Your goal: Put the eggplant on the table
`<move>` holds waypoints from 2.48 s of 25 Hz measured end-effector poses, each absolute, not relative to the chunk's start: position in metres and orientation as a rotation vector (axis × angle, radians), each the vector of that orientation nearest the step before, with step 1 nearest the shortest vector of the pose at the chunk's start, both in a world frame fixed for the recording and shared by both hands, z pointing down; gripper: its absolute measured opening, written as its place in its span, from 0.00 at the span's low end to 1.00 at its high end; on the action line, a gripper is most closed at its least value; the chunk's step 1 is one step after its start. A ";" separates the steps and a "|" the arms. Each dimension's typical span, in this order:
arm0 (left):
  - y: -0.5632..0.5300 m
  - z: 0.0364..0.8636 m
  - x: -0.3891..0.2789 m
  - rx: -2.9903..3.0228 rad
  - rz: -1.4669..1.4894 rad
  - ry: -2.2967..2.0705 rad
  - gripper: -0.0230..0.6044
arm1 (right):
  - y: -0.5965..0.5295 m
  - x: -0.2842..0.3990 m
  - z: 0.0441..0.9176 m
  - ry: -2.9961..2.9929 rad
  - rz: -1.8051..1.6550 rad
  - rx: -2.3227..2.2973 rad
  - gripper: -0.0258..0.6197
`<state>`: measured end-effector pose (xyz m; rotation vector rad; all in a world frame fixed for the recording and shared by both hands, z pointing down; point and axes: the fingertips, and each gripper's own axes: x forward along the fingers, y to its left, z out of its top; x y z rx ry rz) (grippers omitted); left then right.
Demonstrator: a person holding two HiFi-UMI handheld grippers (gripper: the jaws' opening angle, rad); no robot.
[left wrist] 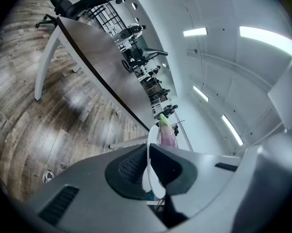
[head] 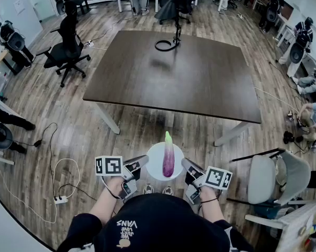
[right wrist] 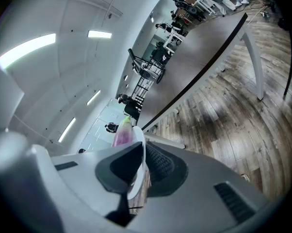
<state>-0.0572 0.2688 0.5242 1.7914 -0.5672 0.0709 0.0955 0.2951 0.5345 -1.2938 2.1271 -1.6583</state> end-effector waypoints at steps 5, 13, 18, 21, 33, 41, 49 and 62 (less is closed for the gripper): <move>0.270 0.524 -0.057 1.795 0.073 -0.569 0.08 | 0.296 0.093 0.532 2.119 -1.655 -1.274 0.09; 0.273 0.525 -0.055 1.789 0.078 -0.571 0.08 | 0.298 0.095 0.531 2.127 -1.652 -1.266 0.09; 0.273 0.526 -0.054 1.785 0.070 -0.569 0.08 | 0.296 0.098 0.528 2.107 -1.647 -1.245 0.09; 0.273 0.525 -0.053 1.785 0.070 -0.573 0.08 | 0.296 0.100 0.529 2.108 -1.656 -1.259 0.09; 0.281 0.532 -0.033 1.761 0.041 -0.613 0.08 | 0.298 0.121 0.535 2.153 -1.689 -1.221 0.09; 0.277 0.532 -0.020 1.774 0.016 -0.637 0.08 | 0.288 0.132 0.537 2.206 -1.704 -1.163 0.09; 0.247 0.536 -0.029 1.774 0.014 -0.644 0.08 | 0.258 0.122 0.541 2.200 -1.712 -1.154 0.09; 0.151 0.536 -0.068 1.780 0.032 -0.614 0.08 | 0.165 0.085 0.544 2.183 -1.696 -1.215 0.09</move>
